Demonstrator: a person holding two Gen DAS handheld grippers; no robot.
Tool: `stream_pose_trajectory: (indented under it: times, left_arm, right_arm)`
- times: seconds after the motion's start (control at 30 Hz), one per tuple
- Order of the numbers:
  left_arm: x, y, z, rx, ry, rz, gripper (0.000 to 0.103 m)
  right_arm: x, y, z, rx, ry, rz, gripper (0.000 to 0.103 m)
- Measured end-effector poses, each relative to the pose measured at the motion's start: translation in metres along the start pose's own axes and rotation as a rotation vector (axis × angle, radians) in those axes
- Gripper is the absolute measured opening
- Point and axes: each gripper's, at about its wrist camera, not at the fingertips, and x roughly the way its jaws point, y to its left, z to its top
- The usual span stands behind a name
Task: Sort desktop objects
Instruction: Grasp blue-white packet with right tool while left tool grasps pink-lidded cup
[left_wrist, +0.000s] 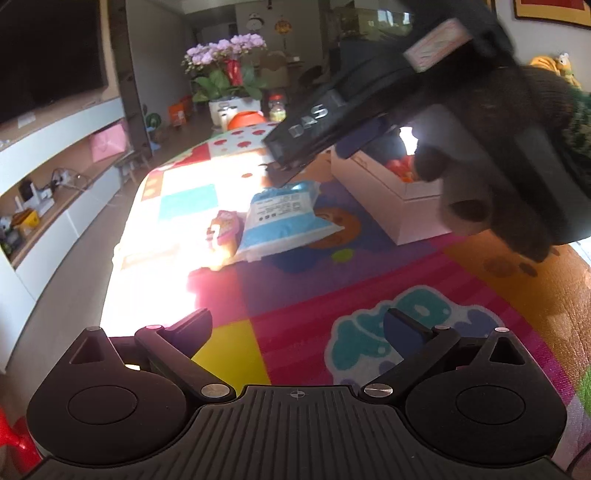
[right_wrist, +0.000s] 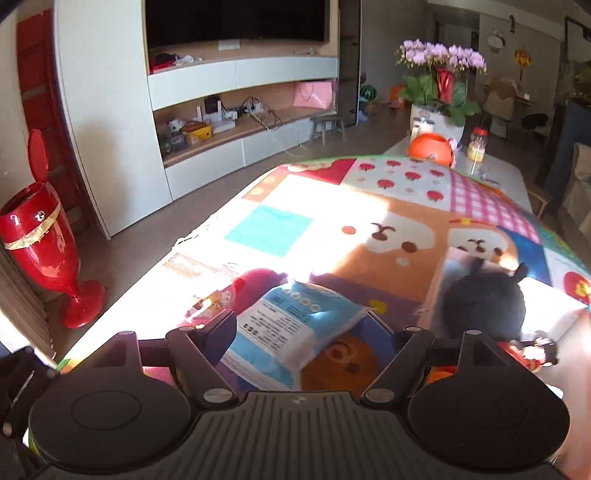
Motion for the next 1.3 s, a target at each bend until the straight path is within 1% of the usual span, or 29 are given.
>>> stream_pose_trajectory:
  times: [0.03,0.1,0.17,0.2,0.23,0.27,0.3,0.33,0.37,0.43,0.5,0.53,0.63,0.67,0.73,0.83,0.9,0.97,1.0,1.03,1.1,1.17,1.2,1.23,1.27,1.3]
  left_arm:
    - [0.0,0.001,-0.001,-0.009,0.004,0.004,0.102]
    - [0.002,0.004,-0.002,-0.025,0.011,0.02,0.102]
    - [0.003,0.009,-0.002,-0.044,0.017,0.034,0.102]
    - [0.003,0.01,-0.001,-0.052,0.017,0.036,0.102]
    - [0.003,0.012,-0.001,-0.057,0.016,0.037,0.102]
    - [0.003,0.013,0.001,-0.06,0.015,0.039,0.102]
    - [0.003,0.013,0.001,-0.063,0.012,0.04,0.102]
    - [0.002,0.014,0.001,-0.065,0.01,0.041,0.102]
    - [0.002,0.014,0.001,-0.068,0.008,0.041,0.102]
    - [0.003,0.016,0.001,-0.069,0.011,0.047,0.103]
    - [0.004,0.019,-0.001,-0.074,0.012,0.058,0.103]
    - [0.003,0.021,-0.003,-0.081,0.006,0.058,0.103]
    - [0.0,0.027,-0.008,-0.097,-0.001,0.045,0.103]
    - [0.0,0.029,-0.008,-0.101,0.003,0.054,0.103]
    - [0.006,0.033,-0.004,-0.12,0.003,0.081,0.103]
    - [0.022,0.044,0.011,-0.18,-0.042,0.118,0.103]
    - [0.039,0.047,0.027,-0.191,-0.071,0.16,0.103]
    - [0.065,0.049,0.045,-0.162,-0.094,0.203,0.102]
    - [0.075,0.048,0.052,-0.147,-0.094,0.224,0.102]
    - [0.085,0.047,0.059,-0.132,-0.089,0.247,0.102]
    - [0.099,0.045,0.066,-0.113,-0.071,0.27,0.101]
    - [0.11,0.042,0.072,-0.088,-0.052,0.288,0.093]
    - [0.112,0.039,0.072,-0.073,-0.044,0.299,0.082]
    - [0.114,0.036,0.071,-0.06,-0.035,0.305,0.072]
    - [0.114,0.035,0.071,-0.057,-0.026,0.31,0.069]
    - [0.113,0.033,0.07,-0.057,-0.022,0.314,0.061]
  right_arm:
    - [0.015,0.003,0.005,0.023,0.026,-0.009,0.077]
    - [0.044,0.011,0.01,0.062,0.07,-0.068,0.077]
    - [0.068,0.014,0.013,0.074,0.115,-0.126,0.077]
    - [0.078,0.014,0.013,0.083,0.138,-0.143,0.085]
    - [0.086,0.012,0.012,0.093,0.162,-0.148,0.088]
    - [0.092,0.009,0.01,0.101,0.175,-0.146,0.088]
    - [0.094,0.01,0.008,0.094,0.177,-0.147,0.085]
    - [0.093,0.011,0.005,0.065,0.175,-0.146,0.076]
    - [0.09,0.016,0.001,0.012,0.17,-0.149,0.072]
    - [0.077,0.027,-0.009,-0.087,0.149,-0.156,0.063]
    - [0.057,0.036,-0.023,-0.159,0.139,-0.126,0.061]
    - [0.045,0.039,-0.03,-0.182,0.127,-0.107,0.06]
    - [-0.013,0.038,-0.056,-0.214,0.033,-0.044,0.06]
    - [-0.035,0.034,-0.063,-0.22,0.011,-0.027,0.06]
    - [-0.066,0.025,-0.08,-0.239,-0.009,-0.024,0.06]
    - [-0.098,0.008,-0.11,-0.259,0.003,-0.063,0.06]
    - [-0.111,-0.001,-0.13,-0.277,0.018,-0.109,0.06]
    - [-0.123,-0.009,-0.148,-0.285,0.028,-0.151,0.06]
    - [-0.127,-0.013,-0.155,-0.275,0.032,-0.158,0.06]
    - [-0.131,-0.018,-0.162,-0.255,0.037,-0.16,0.06]
    - [-0.136,-0.026,-0.174,-0.226,0.037,-0.168,0.06]
    - [-0.139,-0.031,-0.185,-0.229,0.024,-0.197,0.061]
    - [-0.139,-0.033,-0.189,-0.232,0.017,-0.208,0.061]
    - [-0.14,-0.034,-0.192,-0.231,0.011,-0.208,0.065]
    - [-0.141,-0.037,-0.194,-0.221,0.003,-0.206,0.069]
    - [-0.143,-0.04,-0.196,-0.207,-0.009,-0.206,0.079]
